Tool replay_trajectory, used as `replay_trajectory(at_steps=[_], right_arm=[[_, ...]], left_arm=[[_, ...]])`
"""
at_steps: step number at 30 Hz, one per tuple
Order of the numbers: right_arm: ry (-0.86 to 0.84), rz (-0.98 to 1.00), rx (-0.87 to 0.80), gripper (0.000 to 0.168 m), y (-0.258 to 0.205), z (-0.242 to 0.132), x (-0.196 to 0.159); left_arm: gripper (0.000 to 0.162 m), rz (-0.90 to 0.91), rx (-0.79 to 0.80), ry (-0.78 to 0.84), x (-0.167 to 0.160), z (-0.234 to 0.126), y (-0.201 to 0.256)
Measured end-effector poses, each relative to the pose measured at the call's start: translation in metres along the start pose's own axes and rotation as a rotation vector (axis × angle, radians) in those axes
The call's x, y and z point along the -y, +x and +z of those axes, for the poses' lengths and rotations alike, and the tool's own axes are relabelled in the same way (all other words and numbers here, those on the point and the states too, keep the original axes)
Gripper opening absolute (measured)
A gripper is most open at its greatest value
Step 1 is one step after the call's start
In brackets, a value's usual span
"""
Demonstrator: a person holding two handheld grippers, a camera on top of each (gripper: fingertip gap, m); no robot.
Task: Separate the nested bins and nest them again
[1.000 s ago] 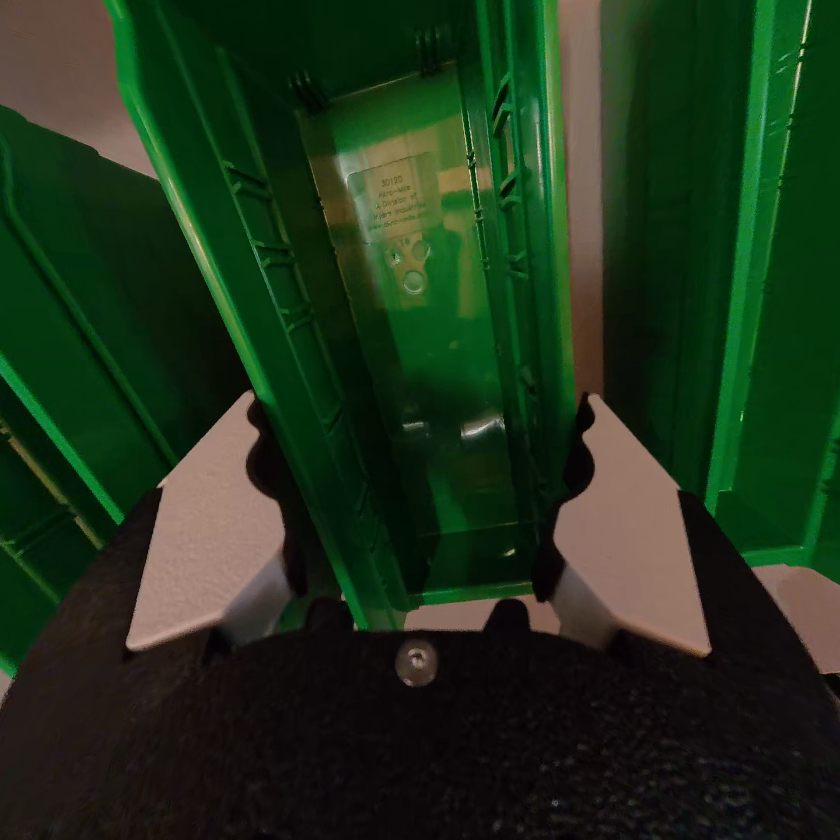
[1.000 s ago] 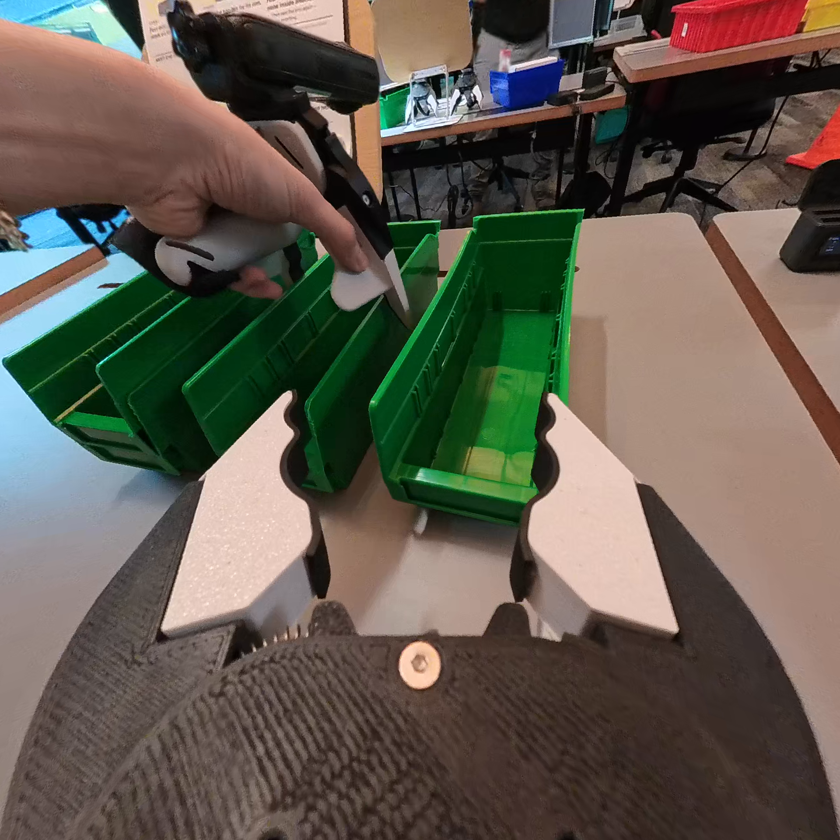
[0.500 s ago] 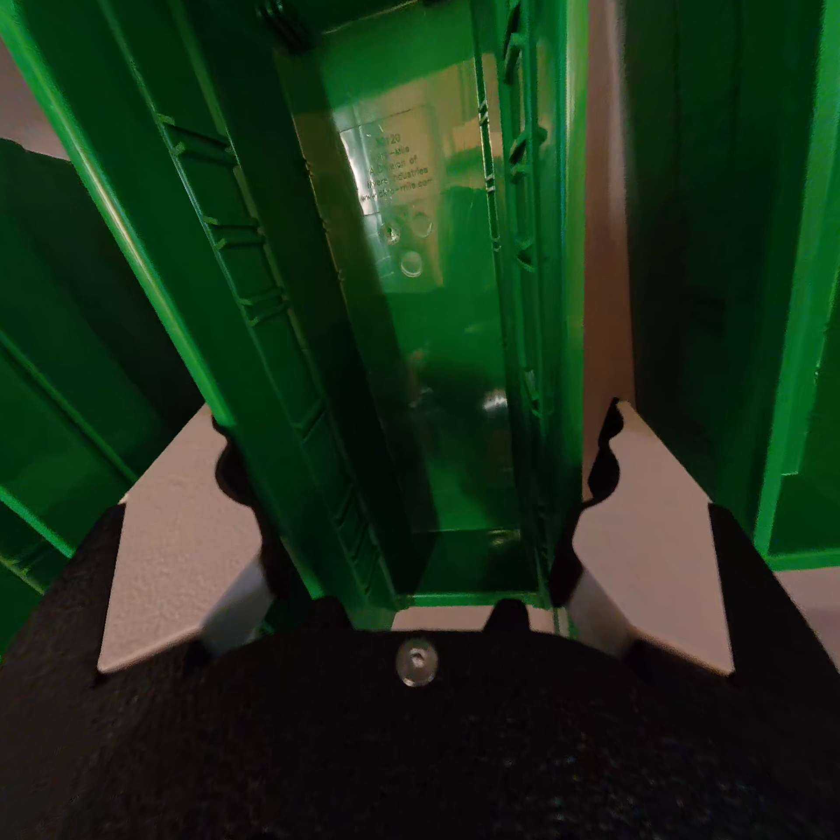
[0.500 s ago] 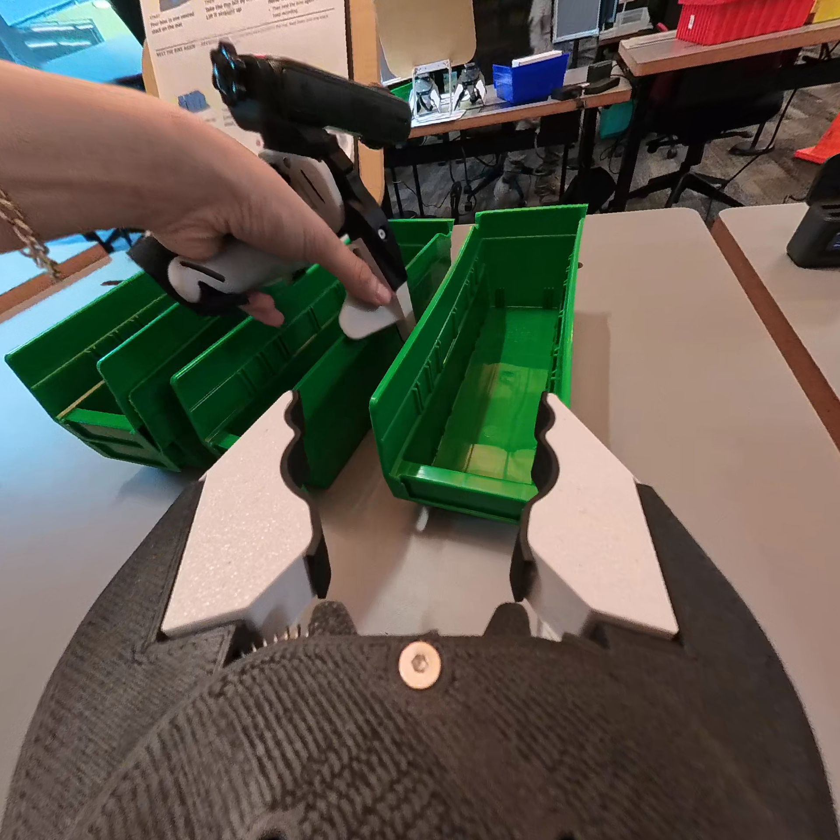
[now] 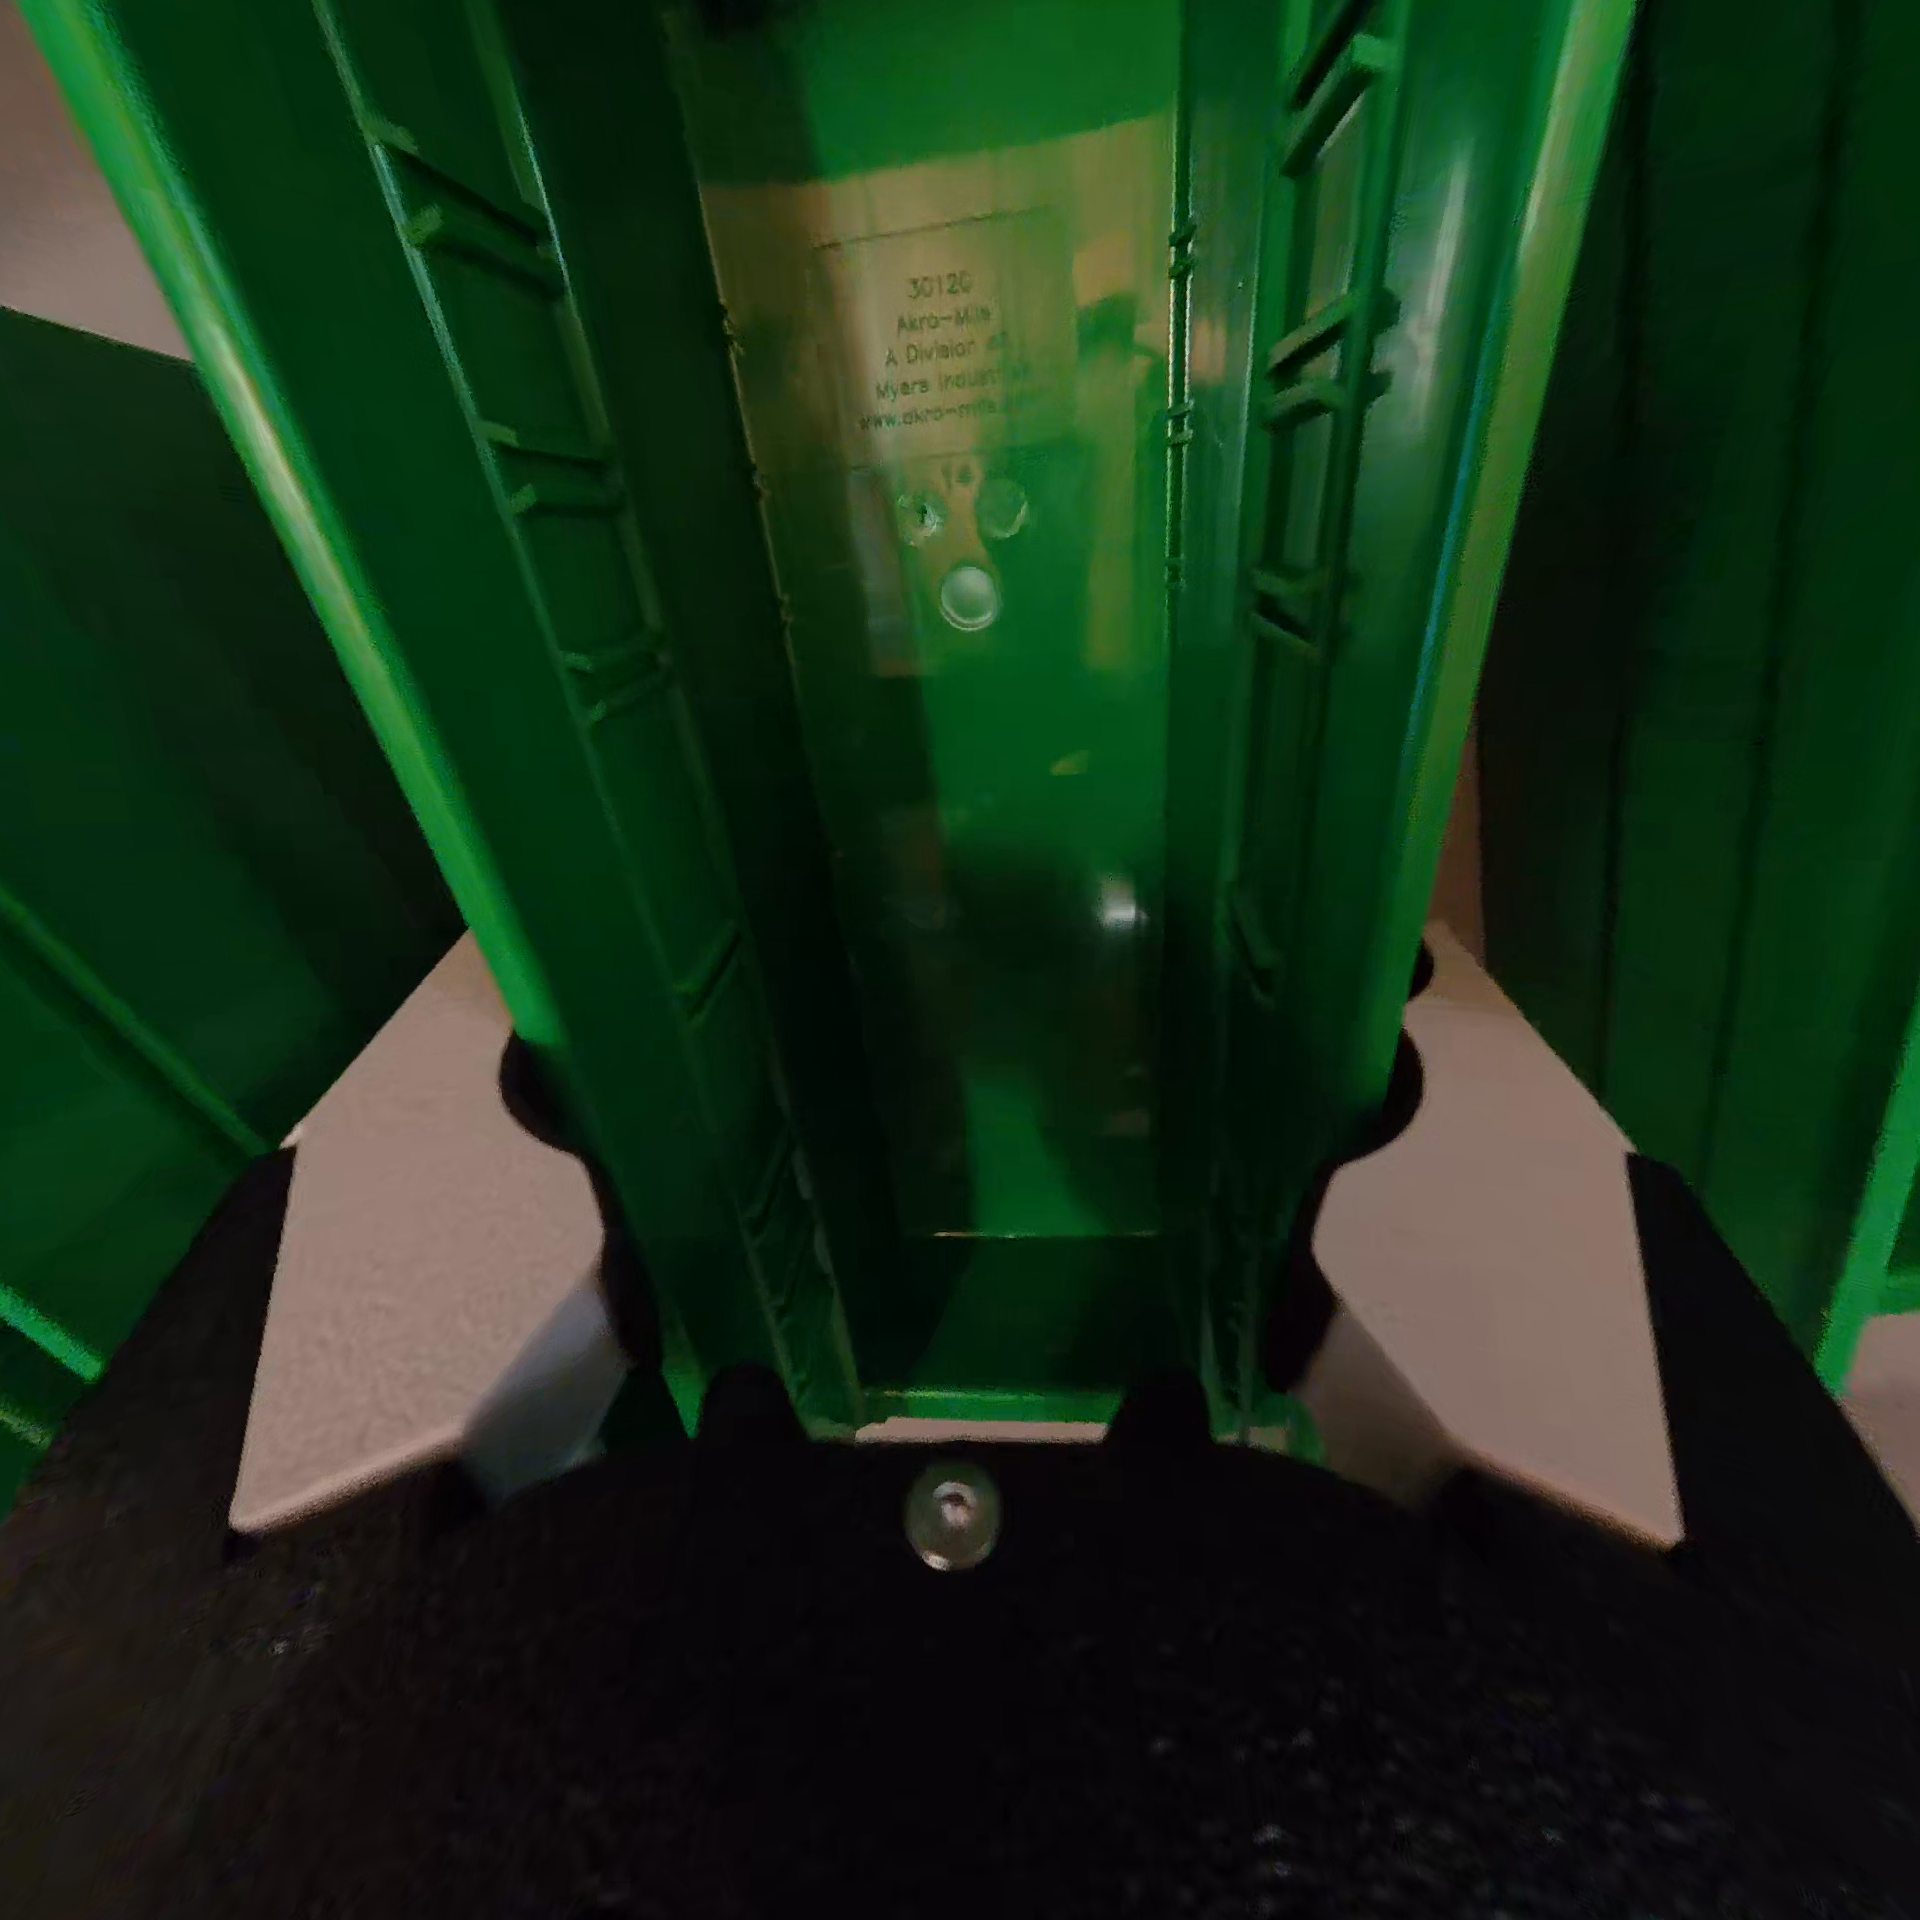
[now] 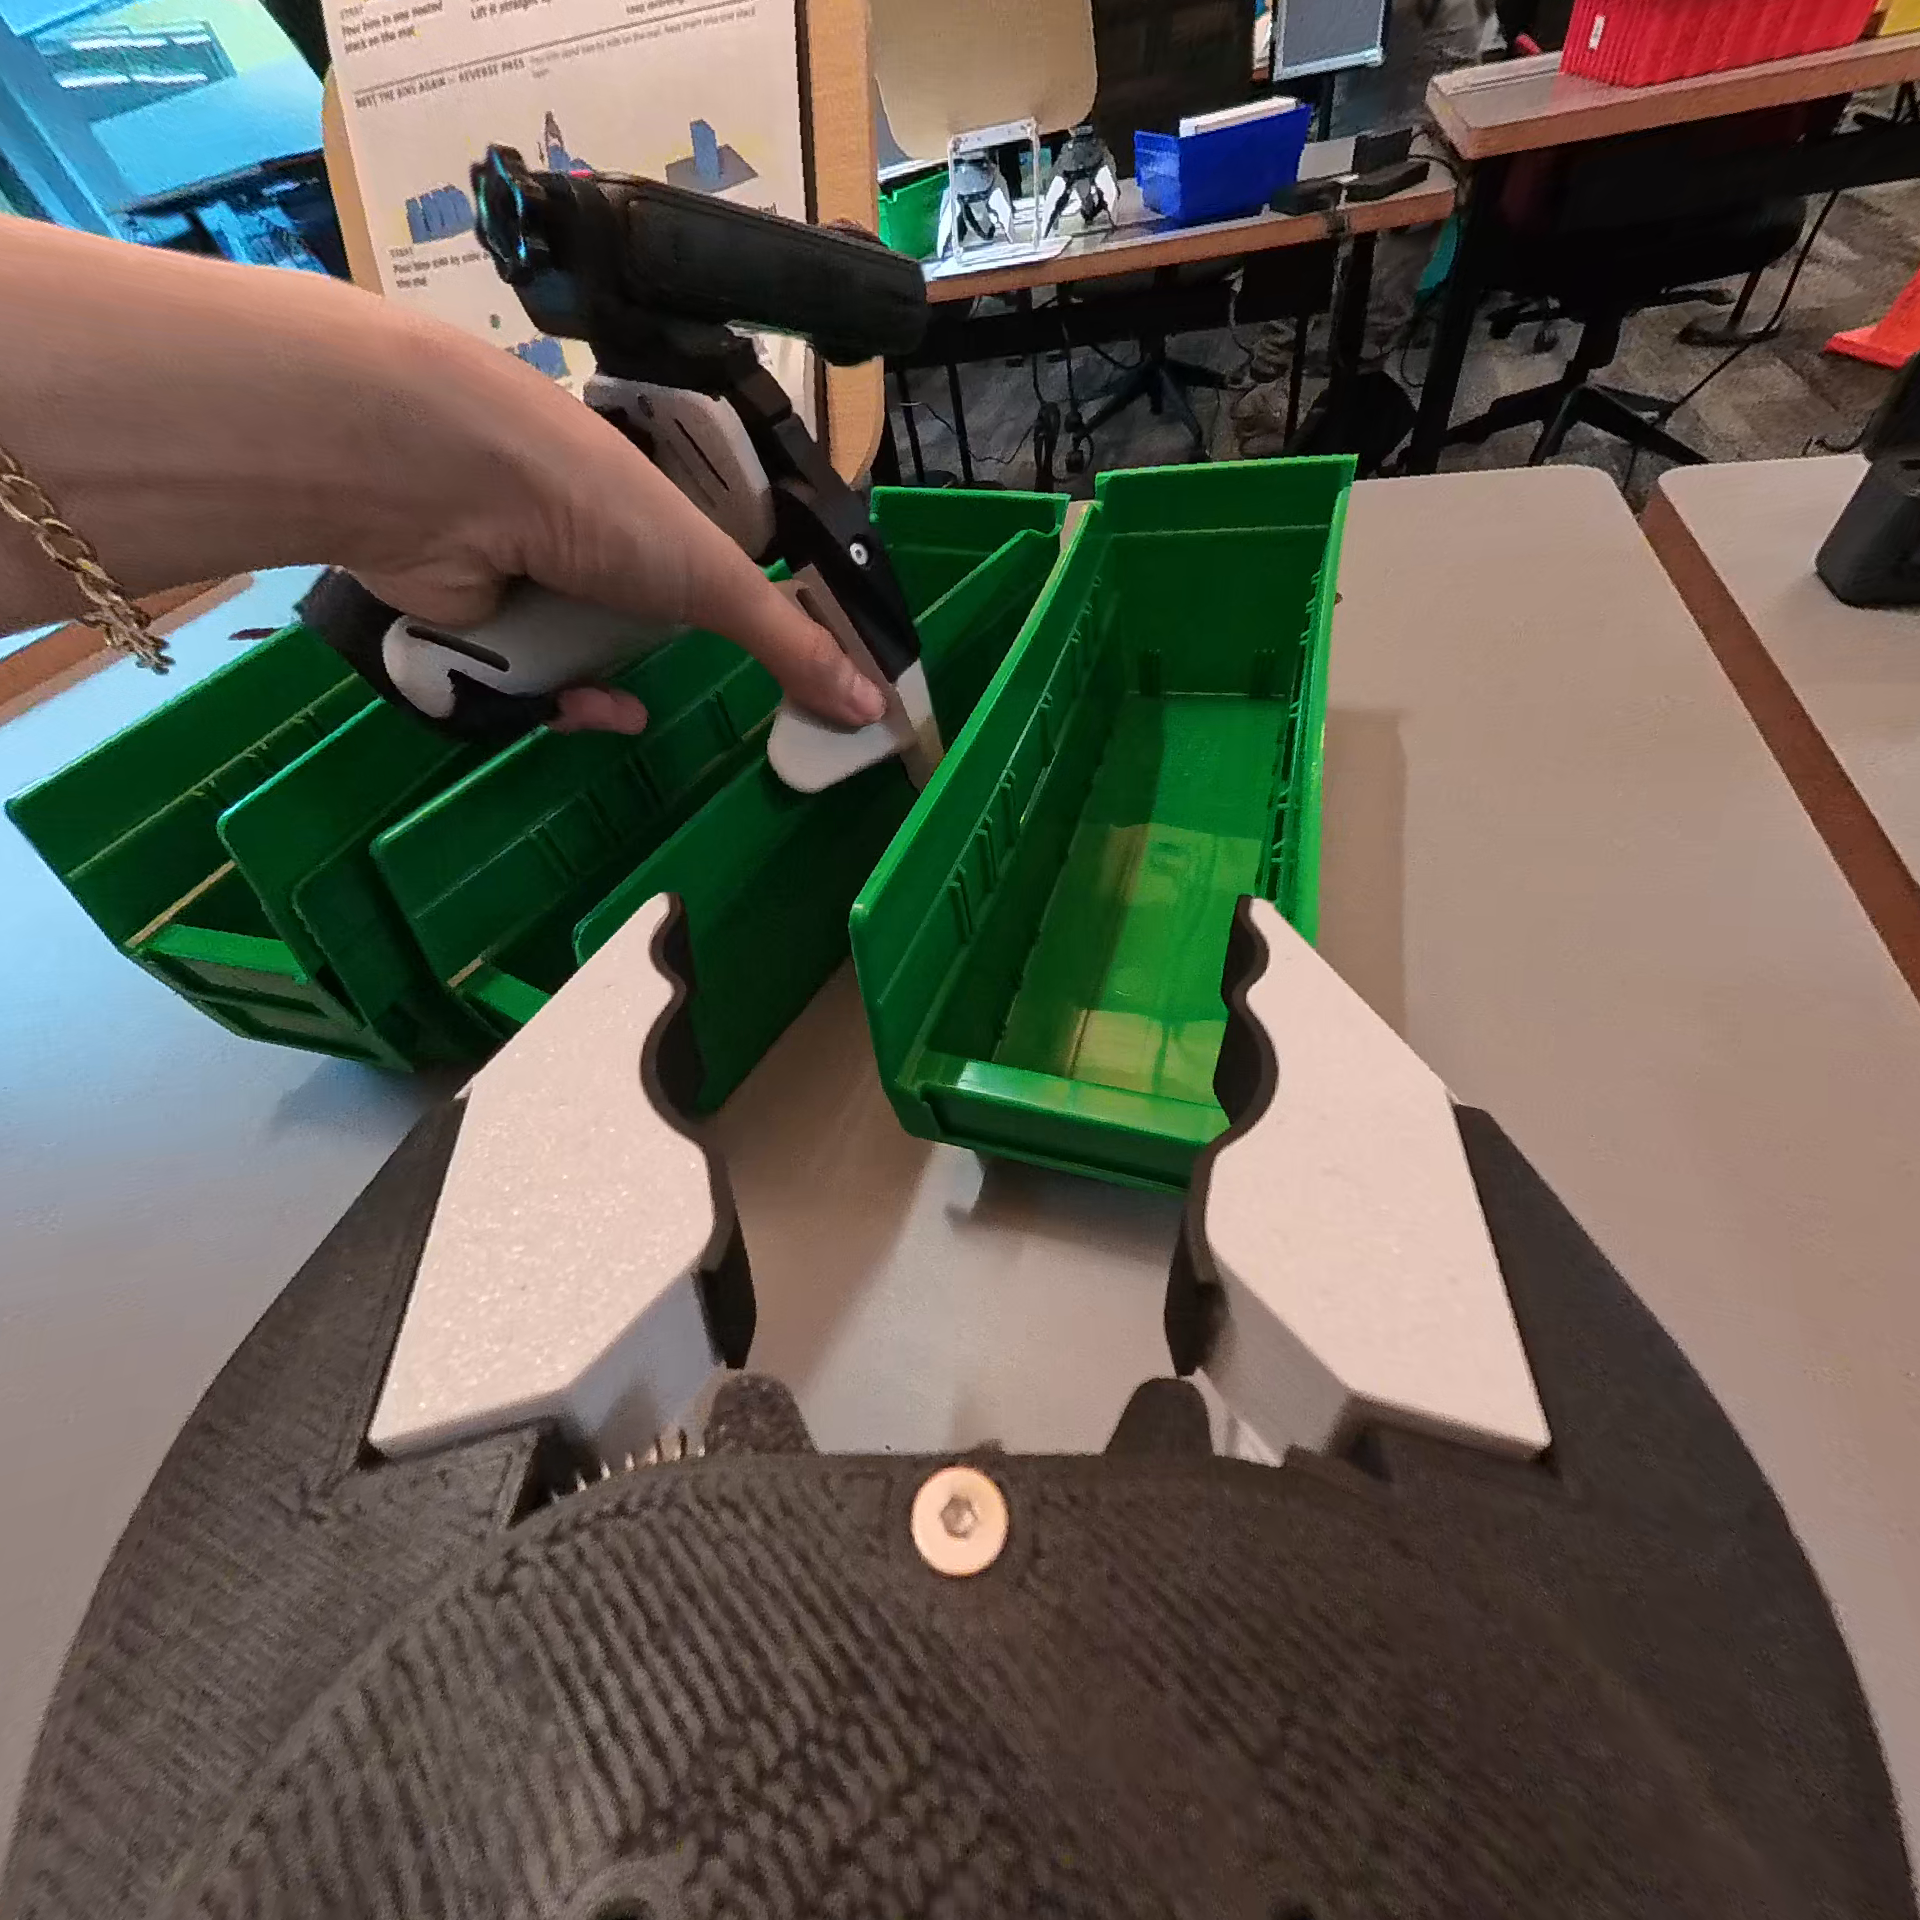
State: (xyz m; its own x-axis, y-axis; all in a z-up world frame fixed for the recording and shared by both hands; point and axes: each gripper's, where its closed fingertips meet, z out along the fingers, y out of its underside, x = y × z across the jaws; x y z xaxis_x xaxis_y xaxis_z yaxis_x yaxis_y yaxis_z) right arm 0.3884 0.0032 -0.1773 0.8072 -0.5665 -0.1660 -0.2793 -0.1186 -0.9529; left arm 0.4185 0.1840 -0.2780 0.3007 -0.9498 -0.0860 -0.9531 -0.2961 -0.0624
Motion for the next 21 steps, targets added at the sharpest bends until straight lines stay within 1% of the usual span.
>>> replay_trajectory(at_steps=[6, 9, 13, 21], right_arm=[[-0.005, 0.001, 0.009, 0.101, -0.002, 0.001, -0.001], [0.0, 0.0, 0.008, 0.101, -0.001, 0.0, 0.0], [-0.002, 0.005, 0.006, 0.101, 0.001, 0.0, -0.001], [-0.004, 0.001, 0.012, 0.1, -0.002, 0.0, -0.001]], left_arm=[[0.131, 0.029, -0.002, 0.007, 0.002, -0.004, -0.001], [0.127, 0.03, -0.013, -0.004, 0.001, -0.005, 0.0], [0.123, 0.014, -0.069, -0.019, 0.001, -0.012, 0.01], [0.12, 0.052, -0.059, 0.003, 0.011, -0.052, 0.017]])
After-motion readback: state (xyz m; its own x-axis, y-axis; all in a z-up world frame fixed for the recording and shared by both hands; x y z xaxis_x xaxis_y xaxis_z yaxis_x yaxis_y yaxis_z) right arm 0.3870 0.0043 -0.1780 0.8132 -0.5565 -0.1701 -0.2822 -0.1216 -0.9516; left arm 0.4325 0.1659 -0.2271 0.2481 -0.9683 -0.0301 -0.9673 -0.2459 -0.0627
